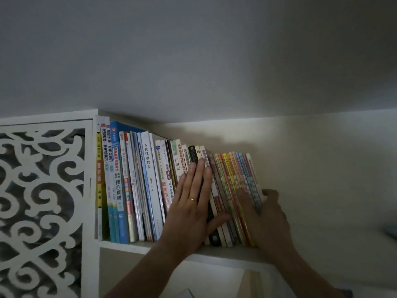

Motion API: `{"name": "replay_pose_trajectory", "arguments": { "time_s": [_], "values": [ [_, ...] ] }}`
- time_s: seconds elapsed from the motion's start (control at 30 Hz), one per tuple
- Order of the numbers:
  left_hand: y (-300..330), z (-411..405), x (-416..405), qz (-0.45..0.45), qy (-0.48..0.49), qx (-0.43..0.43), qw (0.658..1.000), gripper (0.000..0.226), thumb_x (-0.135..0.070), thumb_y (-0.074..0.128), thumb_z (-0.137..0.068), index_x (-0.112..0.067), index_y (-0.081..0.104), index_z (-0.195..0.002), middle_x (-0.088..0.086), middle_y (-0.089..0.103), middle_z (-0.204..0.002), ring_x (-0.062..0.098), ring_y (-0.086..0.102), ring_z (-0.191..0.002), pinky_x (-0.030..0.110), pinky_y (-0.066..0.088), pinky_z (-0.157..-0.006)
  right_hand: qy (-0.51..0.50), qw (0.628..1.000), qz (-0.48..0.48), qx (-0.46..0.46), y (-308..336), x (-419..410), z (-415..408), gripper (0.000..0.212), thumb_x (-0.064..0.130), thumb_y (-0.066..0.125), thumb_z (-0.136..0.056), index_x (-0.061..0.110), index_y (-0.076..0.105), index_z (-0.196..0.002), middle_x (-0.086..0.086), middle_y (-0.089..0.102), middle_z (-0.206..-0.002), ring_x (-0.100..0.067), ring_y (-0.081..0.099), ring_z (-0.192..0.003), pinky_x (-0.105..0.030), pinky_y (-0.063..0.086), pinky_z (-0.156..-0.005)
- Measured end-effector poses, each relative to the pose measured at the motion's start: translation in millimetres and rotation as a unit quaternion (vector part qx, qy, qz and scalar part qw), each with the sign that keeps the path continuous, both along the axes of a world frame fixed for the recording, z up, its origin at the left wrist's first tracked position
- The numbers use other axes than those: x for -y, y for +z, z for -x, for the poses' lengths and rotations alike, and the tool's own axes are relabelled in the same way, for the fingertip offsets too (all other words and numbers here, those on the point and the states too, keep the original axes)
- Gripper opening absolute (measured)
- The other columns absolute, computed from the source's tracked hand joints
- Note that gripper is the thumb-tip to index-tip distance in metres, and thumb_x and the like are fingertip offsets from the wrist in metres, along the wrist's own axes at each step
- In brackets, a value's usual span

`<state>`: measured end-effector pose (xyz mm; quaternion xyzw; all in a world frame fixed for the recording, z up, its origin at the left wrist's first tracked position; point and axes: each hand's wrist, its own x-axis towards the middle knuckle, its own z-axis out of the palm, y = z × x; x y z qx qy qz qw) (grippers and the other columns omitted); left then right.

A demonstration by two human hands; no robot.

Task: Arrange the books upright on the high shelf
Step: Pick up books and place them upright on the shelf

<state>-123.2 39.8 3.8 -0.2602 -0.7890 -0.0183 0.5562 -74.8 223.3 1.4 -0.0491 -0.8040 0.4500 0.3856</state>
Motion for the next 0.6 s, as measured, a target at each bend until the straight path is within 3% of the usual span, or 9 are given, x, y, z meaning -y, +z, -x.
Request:
{"name": "replay_pose_trajectory", "arguments": {
  "time_s": [0.17,0.3,0.43,0.5,0.6],
  "values": [
    [-2,-22,-7,-0.003,-0.02,0.004,1.0,0.089,-0.063,0.04,-0.102,-0.006,0.006,-0.162,0.013,-0.006,-0.17,0.028,-0.006,-0.158,0.05,0.007,-0.128,0.045,0.996,0.057,0.06,8,-6,-11,0.091,0.095,0.037,-0.075,0.028,0.036,-0.137,-0.008,0.06,-0.121,-0.027,0.061,-0.102,-0.039,0.052,-0.093],
    [-21,-31,-22,0.023,-0.032,0.023,0.999,0.074,-0.051,0.039,-0.105,-0.011,0.014,-0.162,0.014,-0.001,-0.171,0.033,-0.003,-0.158,0.059,0.018,-0.123,0.041,0.987,0.024,0.151,3,-15,-22,0.109,0.107,0.025,-0.059,0.03,0.034,-0.137,-0.013,0.056,-0.131,-0.035,0.058,-0.116,-0.047,0.046,-0.105],
    [-25,-55,-55,-0.041,-0.066,0.03,0.997,0.064,-0.036,0.043,-0.106,0.0,0.028,-0.157,0.023,0.016,-0.166,0.037,0.008,-0.156,0.057,0.018,-0.123,0.062,0.98,-0.008,0.189,7,-37,-55,0.106,0.088,0.051,-0.077,0.016,0.025,-0.15,-0.016,0.048,-0.145,-0.035,0.051,-0.129,-0.045,0.044,-0.108],
    [-28,-70,-89,-0.016,-0.116,-0.003,0.993,0.058,-0.03,0.043,-0.107,0.004,0.035,-0.153,0.027,0.025,-0.162,0.04,0.016,-0.154,0.057,0.02,-0.123,0.01,0.987,-0.085,0.139,4,-62,-79,0.087,0.069,0.056,-0.089,0.017,0.028,-0.152,-0.014,0.048,-0.144,-0.033,0.05,-0.132,-0.042,0.043,-0.108],
    [-32,-88,-152,0.036,-0.208,0.019,0.977,0.052,-0.031,0.043,-0.107,-0.008,0.042,-0.153,0.017,0.04,-0.157,0.035,0.03,-0.15,0.053,0.027,-0.121,-0.065,0.975,-0.198,0.074,-9,-116,-115,0.057,0.047,0.055,-0.099,0.021,0.04,-0.147,-0.008,0.051,-0.139,-0.029,0.05,-0.13,-0.041,0.044,-0.104]
  ]
}}
